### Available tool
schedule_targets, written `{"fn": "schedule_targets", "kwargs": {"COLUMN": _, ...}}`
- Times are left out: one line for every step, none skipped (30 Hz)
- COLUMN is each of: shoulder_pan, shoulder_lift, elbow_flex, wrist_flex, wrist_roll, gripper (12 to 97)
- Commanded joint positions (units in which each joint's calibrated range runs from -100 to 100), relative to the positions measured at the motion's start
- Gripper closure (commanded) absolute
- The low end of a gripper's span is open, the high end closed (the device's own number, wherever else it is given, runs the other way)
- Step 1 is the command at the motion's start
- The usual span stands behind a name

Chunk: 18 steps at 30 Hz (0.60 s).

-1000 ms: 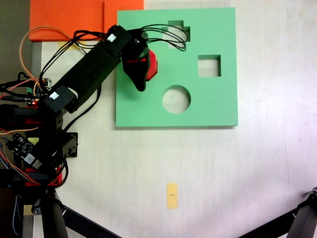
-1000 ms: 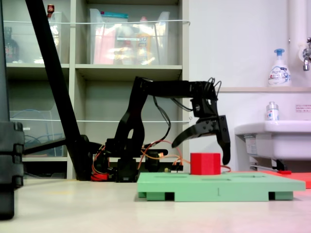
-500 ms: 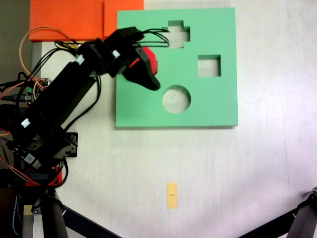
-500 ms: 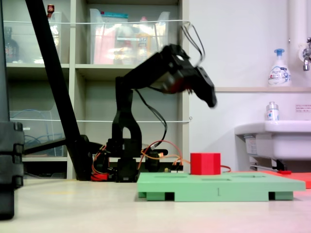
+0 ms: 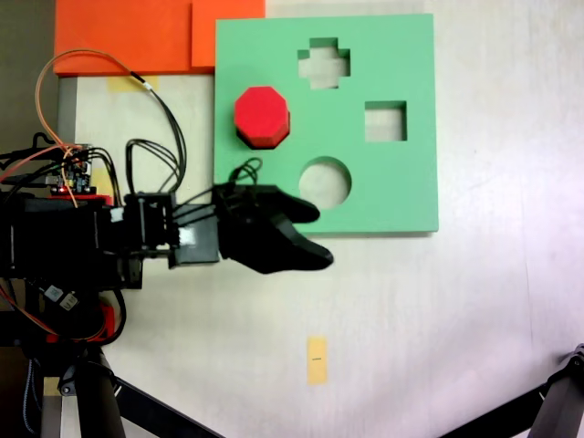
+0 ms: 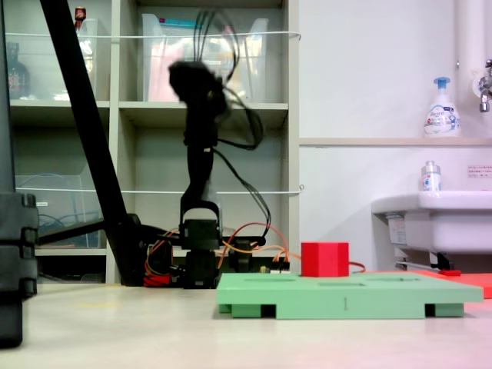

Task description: Put the octagonal pillar block into the corresponding hole

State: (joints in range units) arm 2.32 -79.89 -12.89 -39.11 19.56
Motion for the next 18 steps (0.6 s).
{"fn": "schedule_targets", "kwargs": {"shoulder_pan": -0.8, "shoulder_lift": -8.5, "elbow_flex": -13.8, "wrist_flex": 37.4, "wrist_roll": -5.8, "gripper": 56.0}}
{"fn": "schedule_targets", "kwargs": {"shoulder_pan": -0.9, "shoulder_lift": -10.6, "elbow_flex": -24.7, "wrist_flex": 53.3, "wrist_roll": -7.9, "gripper": 57.5}}
{"fn": "schedule_targets", "kwargs": {"shoulder_pan": -0.8, "shoulder_lift": -10.9, "elbow_flex": -33.1, "wrist_flex": 63.8, "wrist_roll": -8.9, "gripper": 57.5}}
{"fn": "schedule_targets", "kwargs": {"shoulder_pan": -0.8, "shoulder_lift": -11.5, "elbow_flex": -38.8, "wrist_flex": 67.1, "wrist_roll": -9.1, "gripper": 57.7}}
{"fn": "schedule_targets", "kwargs": {"shoulder_pan": -0.7, "shoulder_lift": -12.8, "elbow_flex": -43.9, "wrist_flex": 67.2, "wrist_roll": -9.9, "gripper": 58.3}}
{"fn": "schedule_targets", "kwargs": {"shoulder_pan": -0.3, "shoulder_lift": -14.9, "elbow_flex": -48.9, "wrist_flex": 67.1, "wrist_roll": -11.3, "gripper": 58.4}}
{"fn": "schedule_targets", "kwargs": {"shoulder_pan": 0.0, "shoulder_lift": -17.2, "elbow_flex": -54.2, "wrist_flex": 67.1, "wrist_roll": -12.6, "gripper": 58.4}}
{"fn": "schedule_targets", "kwargs": {"shoulder_pan": 0.4, "shoulder_lift": -19.8, "elbow_flex": -60.0, "wrist_flex": 66.7, "wrist_roll": -13.8, "gripper": 58.7}}
{"fn": "schedule_targets", "kwargs": {"shoulder_pan": 1.0, "shoulder_lift": -20.1, "elbow_flex": -65.8, "wrist_flex": 66.1, "wrist_roll": -14.5, "gripper": 59.1}}
{"fn": "schedule_targets", "kwargs": {"shoulder_pan": 1.3, "shoulder_lift": -20.1, "elbow_flex": -70.4, "wrist_flex": 64.9, "wrist_roll": -14.9, "gripper": 59.2}}
{"fn": "schedule_targets", "kwargs": {"shoulder_pan": 1.6, "shoulder_lift": -20.1, "elbow_flex": -74.1, "wrist_flex": 63.7, "wrist_roll": -15.2, "gripper": 59.2}}
{"fn": "schedule_targets", "kwargs": {"shoulder_pan": 1.7, "shoulder_lift": -20.1, "elbow_flex": -77.8, "wrist_flex": 62.8, "wrist_roll": -15.6, "gripper": 59.2}}
{"fn": "schedule_targets", "kwargs": {"shoulder_pan": 1.8, "shoulder_lift": -20.1, "elbow_flex": -81.7, "wrist_flex": 62.1, "wrist_roll": -16.1, "gripper": 59.2}}
{"fn": "schedule_targets", "kwargs": {"shoulder_pan": 1.9, "shoulder_lift": -20.1, "elbow_flex": -85.3, "wrist_flex": 61.6, "wrist_roll": -16.6, "gripper": 59.2}}
{"fn": "schedule_targets", "kwargs": {"shoulder_pan": 2.0, "shoulder_lift": -20.1, "elbow_flex": -87.1, "wrist_flex": 61.3, "wrist_roll": -16.8, "gripper": 59.2}}
{"fn": "schedule_targets", "kwargs": {"shoulder_pan": 2.0, "shoulder_lift": -20.1, "elbow_flex": -87.1, "wrist_flex": 61.3, "wrist_roll": -16.8, "gripper": 59.2}}
{"fn": "schedule_targets", "kwargs": {"shoulder_pan": 2.0, "shoulder_lift": -20.1, "elbow_flex": -87.1, "wrist_flex": 61.1, "wrist_roll": -16.8, "gripper": 59.3}}
{"fn": "schedule_targets", "kwargs": {"shoulder_pan": 2.0, "shoulder_lift": -20.1, "elbow_flex": -87.1, "wrist_flex": 60.9, "wrist_roll": -16.8, "gripper": 59.3}}
